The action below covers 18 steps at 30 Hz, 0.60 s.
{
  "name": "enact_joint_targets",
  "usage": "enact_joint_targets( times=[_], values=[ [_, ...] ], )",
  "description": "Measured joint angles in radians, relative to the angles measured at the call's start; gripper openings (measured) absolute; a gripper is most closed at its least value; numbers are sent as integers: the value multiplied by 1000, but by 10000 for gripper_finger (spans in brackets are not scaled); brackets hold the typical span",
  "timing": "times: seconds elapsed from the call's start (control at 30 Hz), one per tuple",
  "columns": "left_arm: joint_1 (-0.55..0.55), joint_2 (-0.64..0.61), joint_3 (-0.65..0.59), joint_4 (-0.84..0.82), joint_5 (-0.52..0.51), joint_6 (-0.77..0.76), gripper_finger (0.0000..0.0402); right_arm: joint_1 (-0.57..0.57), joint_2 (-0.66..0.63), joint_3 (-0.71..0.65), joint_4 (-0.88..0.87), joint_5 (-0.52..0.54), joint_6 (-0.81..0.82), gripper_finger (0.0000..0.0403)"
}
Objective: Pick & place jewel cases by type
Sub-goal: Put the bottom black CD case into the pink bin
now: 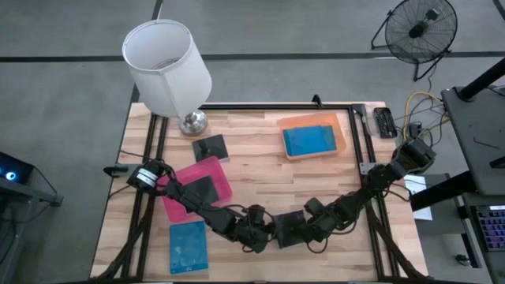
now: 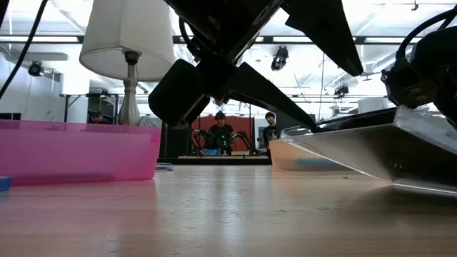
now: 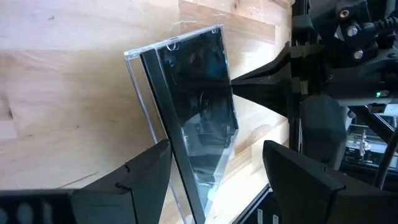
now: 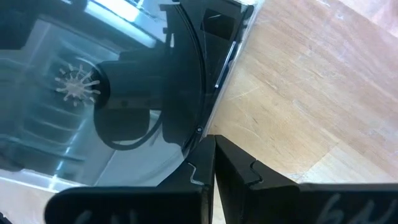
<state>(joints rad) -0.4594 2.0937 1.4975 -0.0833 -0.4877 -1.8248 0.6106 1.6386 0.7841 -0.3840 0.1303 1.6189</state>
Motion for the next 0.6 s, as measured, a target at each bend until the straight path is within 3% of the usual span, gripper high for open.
enact_joint_targets(
  times=[0.37, 0.6],
  values=[
    [-3, -6, 6, 105, -5, 54, 236, 0, 0, 0, 0, 0, -5, 8],
    [0, -7, 10, 169, -70, 105, 236, 0, 0, 0, 0, 0, -5, 8]
  ],
)
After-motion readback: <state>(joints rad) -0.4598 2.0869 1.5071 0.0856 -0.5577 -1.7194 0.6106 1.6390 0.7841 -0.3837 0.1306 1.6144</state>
